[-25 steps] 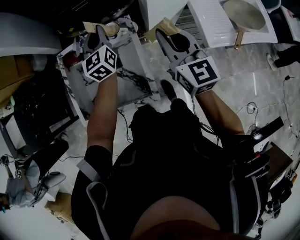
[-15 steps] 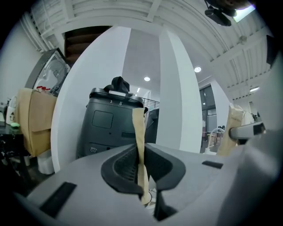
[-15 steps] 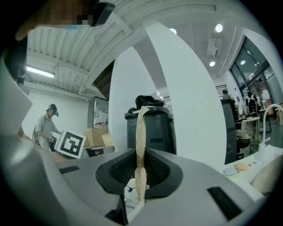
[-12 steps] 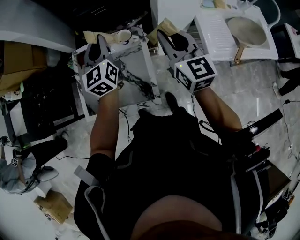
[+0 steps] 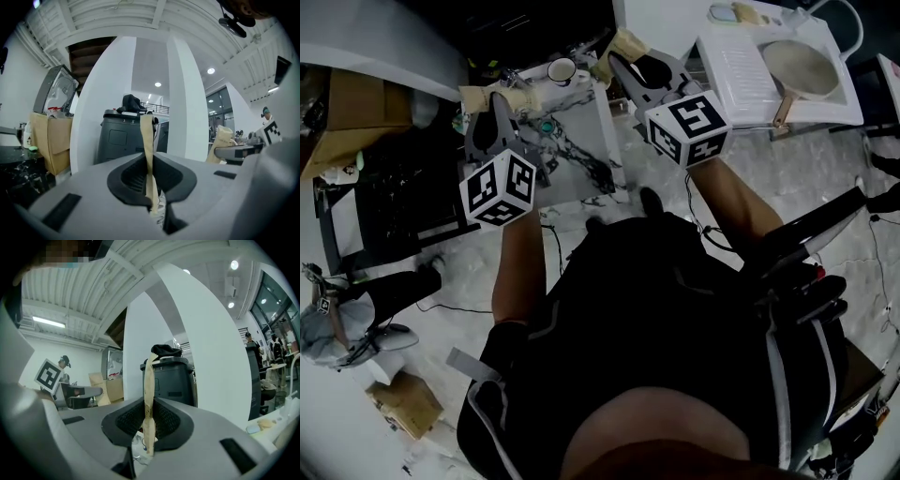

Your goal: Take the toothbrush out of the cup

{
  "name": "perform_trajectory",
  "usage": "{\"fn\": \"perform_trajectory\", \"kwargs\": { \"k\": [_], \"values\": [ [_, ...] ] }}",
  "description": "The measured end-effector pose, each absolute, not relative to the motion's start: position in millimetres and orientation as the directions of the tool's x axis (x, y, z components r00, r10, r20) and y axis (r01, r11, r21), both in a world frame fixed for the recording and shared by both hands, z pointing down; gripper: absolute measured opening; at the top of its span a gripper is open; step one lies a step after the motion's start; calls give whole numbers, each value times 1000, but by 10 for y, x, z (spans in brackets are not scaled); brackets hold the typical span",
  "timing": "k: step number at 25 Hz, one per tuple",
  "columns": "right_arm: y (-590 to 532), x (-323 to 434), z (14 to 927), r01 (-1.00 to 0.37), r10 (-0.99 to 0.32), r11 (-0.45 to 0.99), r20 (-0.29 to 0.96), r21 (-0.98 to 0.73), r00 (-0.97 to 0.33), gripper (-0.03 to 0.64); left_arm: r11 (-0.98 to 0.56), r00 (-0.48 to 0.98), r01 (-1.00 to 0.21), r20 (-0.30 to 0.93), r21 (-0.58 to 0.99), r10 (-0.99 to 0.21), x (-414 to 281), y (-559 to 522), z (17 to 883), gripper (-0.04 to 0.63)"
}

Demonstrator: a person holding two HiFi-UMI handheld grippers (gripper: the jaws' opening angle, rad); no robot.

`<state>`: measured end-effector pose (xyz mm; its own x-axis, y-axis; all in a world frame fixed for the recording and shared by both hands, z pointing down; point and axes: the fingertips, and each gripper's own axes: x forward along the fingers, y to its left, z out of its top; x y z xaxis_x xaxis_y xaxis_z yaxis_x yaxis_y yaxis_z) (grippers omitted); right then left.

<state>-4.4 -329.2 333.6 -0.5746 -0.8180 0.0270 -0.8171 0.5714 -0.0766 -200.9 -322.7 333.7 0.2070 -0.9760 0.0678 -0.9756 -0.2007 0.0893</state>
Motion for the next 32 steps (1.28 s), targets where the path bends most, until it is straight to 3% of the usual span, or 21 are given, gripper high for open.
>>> {"fn": "perform_trajectory", "kwargs": {
  "k": [32],
  "values": [
    [-3138, -535, 3170, -753, -752, 656, 35, -53, -658, 60, -186, 191, -979, 47, 86, -981, -2176, -2517, 3231, 31]
  ]
}}
